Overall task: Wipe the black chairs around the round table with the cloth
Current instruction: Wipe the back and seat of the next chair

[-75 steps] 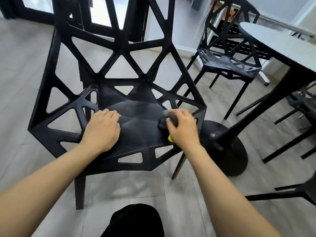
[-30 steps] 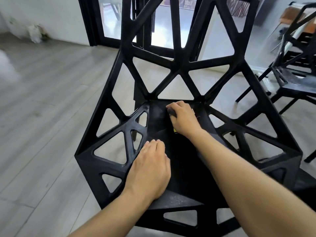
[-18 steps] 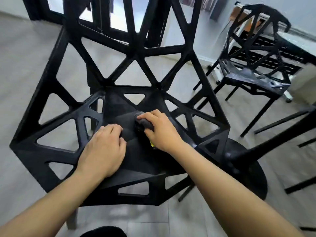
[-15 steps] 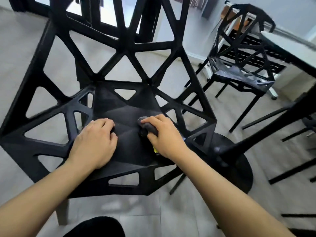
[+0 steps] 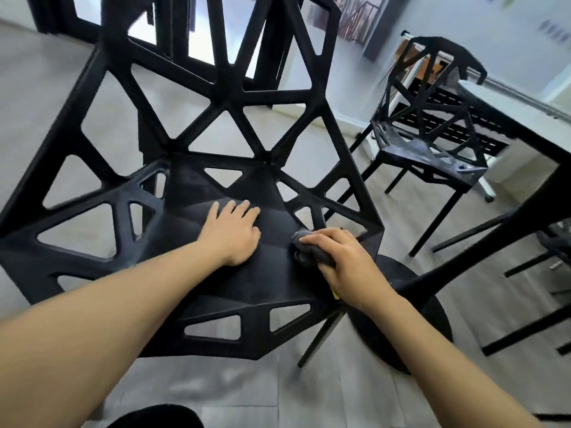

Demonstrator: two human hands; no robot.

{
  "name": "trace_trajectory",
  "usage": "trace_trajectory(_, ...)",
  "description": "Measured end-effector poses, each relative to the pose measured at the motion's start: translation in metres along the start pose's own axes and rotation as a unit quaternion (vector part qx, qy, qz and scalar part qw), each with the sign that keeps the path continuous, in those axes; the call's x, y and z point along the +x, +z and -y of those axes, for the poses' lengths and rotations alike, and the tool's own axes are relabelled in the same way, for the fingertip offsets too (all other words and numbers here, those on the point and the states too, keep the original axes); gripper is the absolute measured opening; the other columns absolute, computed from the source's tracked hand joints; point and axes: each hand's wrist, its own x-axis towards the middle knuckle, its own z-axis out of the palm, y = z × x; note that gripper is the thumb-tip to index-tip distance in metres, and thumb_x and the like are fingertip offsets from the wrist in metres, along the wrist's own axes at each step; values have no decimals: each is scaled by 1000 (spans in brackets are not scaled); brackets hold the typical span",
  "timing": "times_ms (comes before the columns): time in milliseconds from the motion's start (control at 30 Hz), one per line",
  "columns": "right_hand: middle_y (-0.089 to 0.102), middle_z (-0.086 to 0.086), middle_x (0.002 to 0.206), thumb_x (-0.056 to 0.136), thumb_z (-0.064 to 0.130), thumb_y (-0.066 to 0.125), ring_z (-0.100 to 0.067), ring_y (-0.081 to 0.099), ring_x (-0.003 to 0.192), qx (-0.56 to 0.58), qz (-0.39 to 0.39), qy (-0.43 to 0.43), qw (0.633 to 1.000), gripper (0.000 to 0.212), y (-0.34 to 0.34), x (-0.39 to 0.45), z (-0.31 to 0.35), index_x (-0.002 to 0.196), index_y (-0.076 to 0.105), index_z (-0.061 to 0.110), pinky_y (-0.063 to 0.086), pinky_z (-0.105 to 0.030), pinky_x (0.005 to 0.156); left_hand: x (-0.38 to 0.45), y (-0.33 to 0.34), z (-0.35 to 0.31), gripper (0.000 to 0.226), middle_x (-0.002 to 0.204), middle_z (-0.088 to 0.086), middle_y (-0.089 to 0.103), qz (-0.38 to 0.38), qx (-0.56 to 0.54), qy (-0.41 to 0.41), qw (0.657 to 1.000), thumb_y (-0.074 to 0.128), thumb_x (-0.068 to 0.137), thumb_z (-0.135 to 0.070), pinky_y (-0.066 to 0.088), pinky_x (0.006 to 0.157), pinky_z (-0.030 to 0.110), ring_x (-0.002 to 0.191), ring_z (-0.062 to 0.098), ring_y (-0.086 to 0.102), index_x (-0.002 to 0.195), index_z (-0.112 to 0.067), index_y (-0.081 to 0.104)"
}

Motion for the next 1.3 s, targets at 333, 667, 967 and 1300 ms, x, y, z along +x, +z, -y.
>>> trace_trajectory(333,66,-5,111,91,15,56,-31,57,105,-249,-24,-34,968,27,43,135,-31,114,69,21,45,-43,89,-2,5,0,57,169,-1,2,-26,3,8,1000,16,107,-38,1,125,46,155,22,1,161,-23,6)
trace_trajectory(667,60,-6,115,87,11,63,-31,52,105,-104,-16,61,993,42,49,123,-10,127,63,24,49,-43,88,2,3,-1,58,169,-2,3,-32,-13,11,999,17,106,-39,0,125,46,155,21,1,161,-24,8)
trace_trajectory(967,66,-9,89,79,5,63,-36,61,83,-239,-103,-26,965,18,36,151,-43,93,71,14,49,-43,72,-3,7,-3,59,169,1,-1,-36,3,19,999,15,107,-39,0,125,48,155,22,-1,161,-21,2)
trace_trajectory(1300,60,-8,110,96,12,51,-31,53,104,-233,-27,1,972,23,60,212,-21,112,67,17,40,-40,84,-2,9,-6,60,169,0,-1,-47,4,14,999,15,106,-41,0,125,46,155,21,-2,161,-22,2)
